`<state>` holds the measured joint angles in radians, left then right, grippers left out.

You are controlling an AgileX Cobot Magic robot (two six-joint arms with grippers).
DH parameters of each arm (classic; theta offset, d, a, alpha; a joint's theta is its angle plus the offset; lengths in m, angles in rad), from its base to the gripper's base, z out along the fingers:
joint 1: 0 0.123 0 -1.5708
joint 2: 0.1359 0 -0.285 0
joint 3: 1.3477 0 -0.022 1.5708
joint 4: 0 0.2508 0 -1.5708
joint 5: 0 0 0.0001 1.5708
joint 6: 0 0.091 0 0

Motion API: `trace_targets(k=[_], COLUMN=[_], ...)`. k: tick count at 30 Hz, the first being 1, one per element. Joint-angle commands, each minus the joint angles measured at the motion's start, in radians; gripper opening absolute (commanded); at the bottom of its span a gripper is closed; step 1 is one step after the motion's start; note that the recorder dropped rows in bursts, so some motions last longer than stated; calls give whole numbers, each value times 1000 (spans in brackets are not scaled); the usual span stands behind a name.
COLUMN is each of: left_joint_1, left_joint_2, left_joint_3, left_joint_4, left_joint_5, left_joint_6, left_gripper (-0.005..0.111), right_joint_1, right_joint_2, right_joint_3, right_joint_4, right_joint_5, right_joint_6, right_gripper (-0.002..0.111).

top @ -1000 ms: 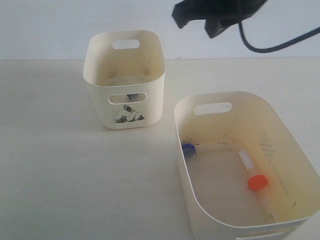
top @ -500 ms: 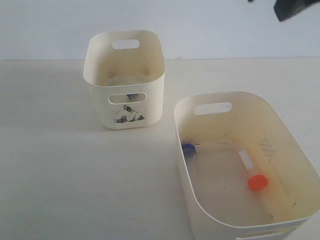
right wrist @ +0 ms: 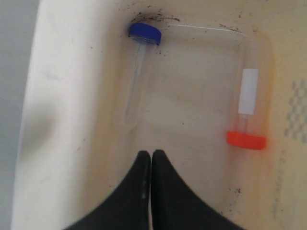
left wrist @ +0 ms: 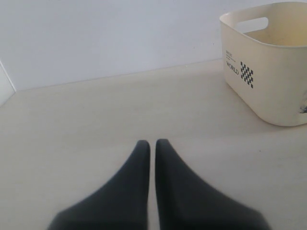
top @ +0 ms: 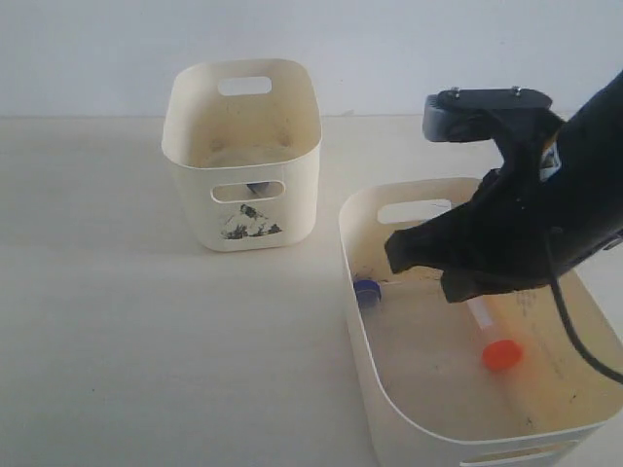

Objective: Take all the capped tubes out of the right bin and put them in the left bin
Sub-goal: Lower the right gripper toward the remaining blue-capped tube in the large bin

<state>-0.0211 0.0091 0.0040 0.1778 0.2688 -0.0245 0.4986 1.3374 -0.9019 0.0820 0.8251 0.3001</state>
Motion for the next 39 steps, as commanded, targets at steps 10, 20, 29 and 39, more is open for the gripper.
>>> trace_targets(k=[10, 20, 29, 39], left_joint_1=[1, 1, 1, 1], left_joint_2=[-3, -3, -3, -3], left_joint_3=[-4, -4, -4, -4], left_joint_4=[-1, -1, -1, -1], left_joint_5=[-8, -8, -8, -8], left_joint_6=[-12, -12, -12, -12], left_gripper=[4, 4, 4, 4], right_joint_1=[-176, -259, -259, -259], right_joint_2=[107, 173, 267, 356], right_joint_3=[4, 4, 4, 4], right_joint_4=[444, 537, 546, 586], right_joint_5=[29, 118, 5, -86], right_joint_6=[-421, -565, -565, -565], right_gripper=[0, 0, 0, 0])
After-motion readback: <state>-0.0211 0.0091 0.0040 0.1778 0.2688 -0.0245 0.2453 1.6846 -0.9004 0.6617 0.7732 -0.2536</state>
